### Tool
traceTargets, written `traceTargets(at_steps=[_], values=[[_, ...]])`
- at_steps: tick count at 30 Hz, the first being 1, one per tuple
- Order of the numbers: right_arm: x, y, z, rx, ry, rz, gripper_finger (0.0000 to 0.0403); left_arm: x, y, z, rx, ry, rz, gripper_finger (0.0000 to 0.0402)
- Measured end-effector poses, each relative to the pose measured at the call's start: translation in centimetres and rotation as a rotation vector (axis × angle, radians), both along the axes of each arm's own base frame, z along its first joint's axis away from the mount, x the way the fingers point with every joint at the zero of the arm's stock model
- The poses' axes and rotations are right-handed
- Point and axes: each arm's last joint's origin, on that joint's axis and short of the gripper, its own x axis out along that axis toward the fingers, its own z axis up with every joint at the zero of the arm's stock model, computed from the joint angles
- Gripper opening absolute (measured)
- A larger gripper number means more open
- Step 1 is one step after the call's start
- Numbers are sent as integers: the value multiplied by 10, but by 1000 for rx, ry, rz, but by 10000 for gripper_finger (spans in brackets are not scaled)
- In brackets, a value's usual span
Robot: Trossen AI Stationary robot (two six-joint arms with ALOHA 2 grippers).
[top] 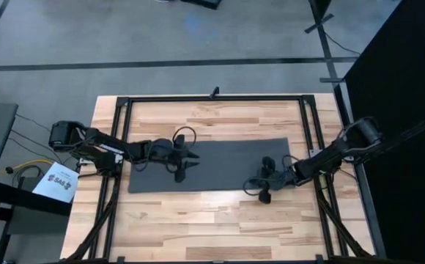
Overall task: Roll towel
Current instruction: Roll the gray towel
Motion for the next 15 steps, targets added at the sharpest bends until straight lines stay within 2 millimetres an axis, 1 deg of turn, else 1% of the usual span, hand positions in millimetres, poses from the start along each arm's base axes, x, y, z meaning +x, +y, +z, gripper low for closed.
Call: traceTargets(at_steps=[3, 6, 8, 11, 13, 15], values=[[3, 1, -9, -11, -41, -3, 0, 1, -8, 2, -7, -25, -60, 114], [5, 1, -16, -14, -29, -14, 0, 2, -12, 5, -13, -54, -75, 114], [4, 1, -16, 0, -22, -15, 0, 2, -13, 4, -18, -51, -77, 114], [1, 0, -8, 20, -3, 7, 0, 2, -11, 5, -20, -54, -68, 114], [-6, -2, 2, 21, 33, 20, 0, 3, -8, 6, -3, -71, -60, 114], [-9, -4, 17, 12, 74, 19, 0, 4, -3, 10, 22, -110, -53, 114]])
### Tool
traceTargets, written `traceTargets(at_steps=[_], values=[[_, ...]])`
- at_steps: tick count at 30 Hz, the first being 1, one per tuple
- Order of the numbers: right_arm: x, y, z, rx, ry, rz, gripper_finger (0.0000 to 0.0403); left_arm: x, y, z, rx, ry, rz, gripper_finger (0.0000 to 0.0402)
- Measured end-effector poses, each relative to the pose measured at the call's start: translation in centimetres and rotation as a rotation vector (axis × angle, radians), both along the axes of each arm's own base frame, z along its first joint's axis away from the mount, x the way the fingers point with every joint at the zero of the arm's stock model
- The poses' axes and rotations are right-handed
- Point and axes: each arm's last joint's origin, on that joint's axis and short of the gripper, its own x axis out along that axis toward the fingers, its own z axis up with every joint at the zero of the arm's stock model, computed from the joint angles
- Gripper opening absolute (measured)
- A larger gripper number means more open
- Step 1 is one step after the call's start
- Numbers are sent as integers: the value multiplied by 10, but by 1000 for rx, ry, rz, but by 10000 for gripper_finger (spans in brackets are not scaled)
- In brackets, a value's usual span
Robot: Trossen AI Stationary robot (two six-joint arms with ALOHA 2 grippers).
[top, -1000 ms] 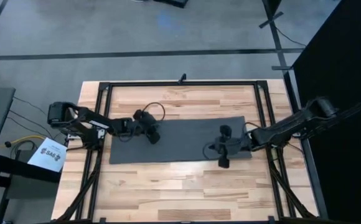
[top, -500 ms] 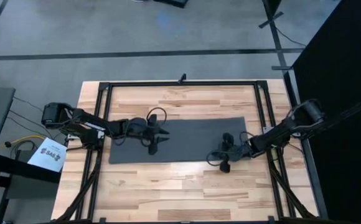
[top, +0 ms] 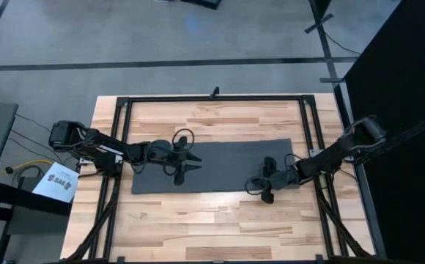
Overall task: Roll towel
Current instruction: Roll the gray towel
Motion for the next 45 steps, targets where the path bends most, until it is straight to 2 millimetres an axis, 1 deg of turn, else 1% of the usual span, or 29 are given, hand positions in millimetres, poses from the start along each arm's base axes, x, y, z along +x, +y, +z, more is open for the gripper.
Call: traceTargets(at_steps=[3, 6, 8, 9, 11, 14, 20, 23, 26, 32, 35, 41, 43, 45], values=[[-4, -4, 31, 13, 35, -40, 0, 6, 7, 10, 48, -44, -6, 114], [-14, -10, 55, 42, 72, -87, 0, 15, 12, 23, 76, -88, -49, 114], [-20, -12, 66, 117, 85, -110, 0, 20, 13, 30, 71, -93, -110, 114], [-23, -13, 67, 173, 117, -117, 0, 23, 13, 34, 64, -90, -144, 114], [-28, -14, 63, 287, 216, -141, 0, 28, 13, 41, 50, -90, -191, 114], [-28, -14, 55, 372, 316, -180, 0, 32, 13, 45, 59, -45, -212, 114], [-24, -9, 29, 406, 524, -208, 0, 31, 13, 39, 49, 34, -215, 114], [-22, -8, 22, 403, 588, -218, 0, 30, 13, 37, 14, 56, -205, 114], [-20, -8, 26, 383, 638, -215, 0, 27, 12, 32, -23, 124, -198, 114], [-19, -8, 58, 339, 725, -219, 0, 23, 11, 23, -87, 235, -179, 114], [-28, -11, 55, 306, 818, -261, 0, 20, 10, 19, -100, 287, -176, 114], [-38, -14, 44, 298, 869, -318, 0, 10, 8, 7, -194, 450, -135, 114], [-41, -15, 40, 295, 884, -330, 0, 6, 4, 3, -220, 519, -131, 114], [-47, -16, 35, 301, 919, -340, 0, 1, -5, -2, -227, 582, -151, 114]])
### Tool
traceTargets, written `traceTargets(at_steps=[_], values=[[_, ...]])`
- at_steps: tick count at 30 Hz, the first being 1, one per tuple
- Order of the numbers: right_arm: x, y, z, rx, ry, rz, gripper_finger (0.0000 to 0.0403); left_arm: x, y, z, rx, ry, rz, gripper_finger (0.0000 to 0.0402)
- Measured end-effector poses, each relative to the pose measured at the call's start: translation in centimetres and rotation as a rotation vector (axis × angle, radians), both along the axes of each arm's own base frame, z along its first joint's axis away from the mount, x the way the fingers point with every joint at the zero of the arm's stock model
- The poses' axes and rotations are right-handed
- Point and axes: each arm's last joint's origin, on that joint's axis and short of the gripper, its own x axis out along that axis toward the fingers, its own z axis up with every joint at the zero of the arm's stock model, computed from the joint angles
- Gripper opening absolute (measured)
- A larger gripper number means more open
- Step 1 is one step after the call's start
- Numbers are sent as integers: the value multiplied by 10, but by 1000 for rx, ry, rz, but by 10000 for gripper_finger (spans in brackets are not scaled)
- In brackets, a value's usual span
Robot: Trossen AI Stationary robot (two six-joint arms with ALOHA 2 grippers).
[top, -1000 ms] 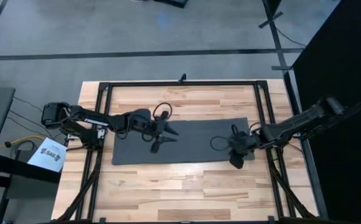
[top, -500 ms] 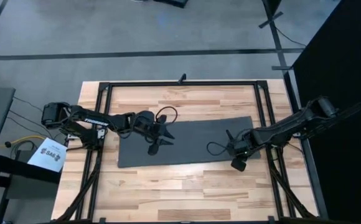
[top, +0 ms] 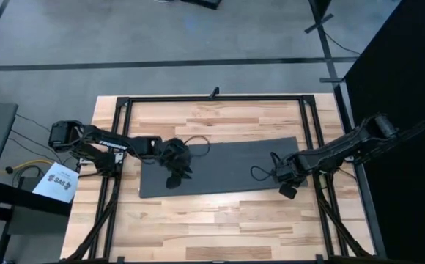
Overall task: Roll towel
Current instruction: Roll the gray towel
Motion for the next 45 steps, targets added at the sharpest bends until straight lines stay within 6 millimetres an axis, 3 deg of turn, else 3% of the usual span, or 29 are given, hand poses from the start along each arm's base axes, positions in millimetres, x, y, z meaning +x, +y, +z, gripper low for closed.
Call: traceTargets(at_steps=[8, 15, 23, 27, 31, 36, 38, 41, 45], values=[[-10, -2, -5, 5, 76, -21, 0, -26, -34, -22, -74, 253, -14, 114], [-11, -9, -4, -22, 103, -25, 0, -44, -39, -36, -42, 367, 74, 114], [-3, -11, 6, -13, 80, -13, 0, -56, -33, -33, 39, 452, 141, 114], [15, -6, 26, 15, -19, 25, 0, -61, -28, -13, 147, 464, 222, 103], [32, 2, 47, 48, -148, 82, 0, -49, -28, 22, 162, 260, 279, 89], [40, 10, 45, 71, -212, 116, 0, -27, -38, 28, 138, -73, 206, 82], [40, 15, 42, 83, -186, 133, 0, -20, -44, 21, 143, -123, 166, 82], [39, 21, 34, 81, -141, 134, 0, -18, -52, -8, 158, -29, 136, 82], [35, 20, 9, 40, -7, 102, 0, -12, -54, -42, 174, 77, 195, 82]])
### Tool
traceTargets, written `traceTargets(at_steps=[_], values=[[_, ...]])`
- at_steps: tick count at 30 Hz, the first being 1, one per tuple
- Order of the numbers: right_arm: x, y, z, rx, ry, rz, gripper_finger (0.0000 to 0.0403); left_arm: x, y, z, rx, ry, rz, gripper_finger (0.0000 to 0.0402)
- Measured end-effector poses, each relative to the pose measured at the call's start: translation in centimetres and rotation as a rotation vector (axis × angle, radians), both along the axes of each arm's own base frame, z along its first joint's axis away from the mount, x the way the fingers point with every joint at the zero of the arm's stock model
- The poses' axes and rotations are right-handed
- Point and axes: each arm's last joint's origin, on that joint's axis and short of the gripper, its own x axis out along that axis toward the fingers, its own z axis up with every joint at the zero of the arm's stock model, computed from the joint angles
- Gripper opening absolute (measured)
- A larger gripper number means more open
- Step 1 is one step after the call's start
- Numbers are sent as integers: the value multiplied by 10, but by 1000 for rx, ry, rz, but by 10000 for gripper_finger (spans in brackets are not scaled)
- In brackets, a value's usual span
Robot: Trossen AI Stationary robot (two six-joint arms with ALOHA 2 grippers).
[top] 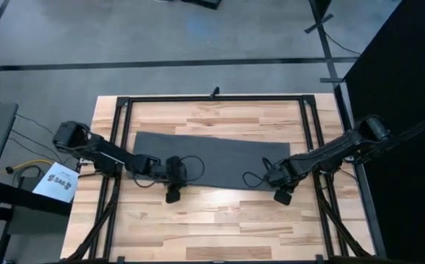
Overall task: Roll towel
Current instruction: Roll the gray towel
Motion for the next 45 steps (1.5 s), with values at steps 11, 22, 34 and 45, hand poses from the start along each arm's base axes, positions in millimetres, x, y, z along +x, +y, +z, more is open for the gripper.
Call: traceTargets(at_steps=[11, 22, 34, 45], values=[[-9, -8, -9, -110, 165, 7, 0, 12, -8, -21, 4, -25, 20, 82], [-9, -5, 6, -44, 19, 11, 0, 11, -10, -21, -29, -19, 38, 82], [-26, -12, -21, 89, 43, -89, 0, 8, -23, -21, -78, -15, 7, 82], [-25, -25, -16, -10, 55, -69, 0, 8, -24, -21, -97, -15, 36, 82]])
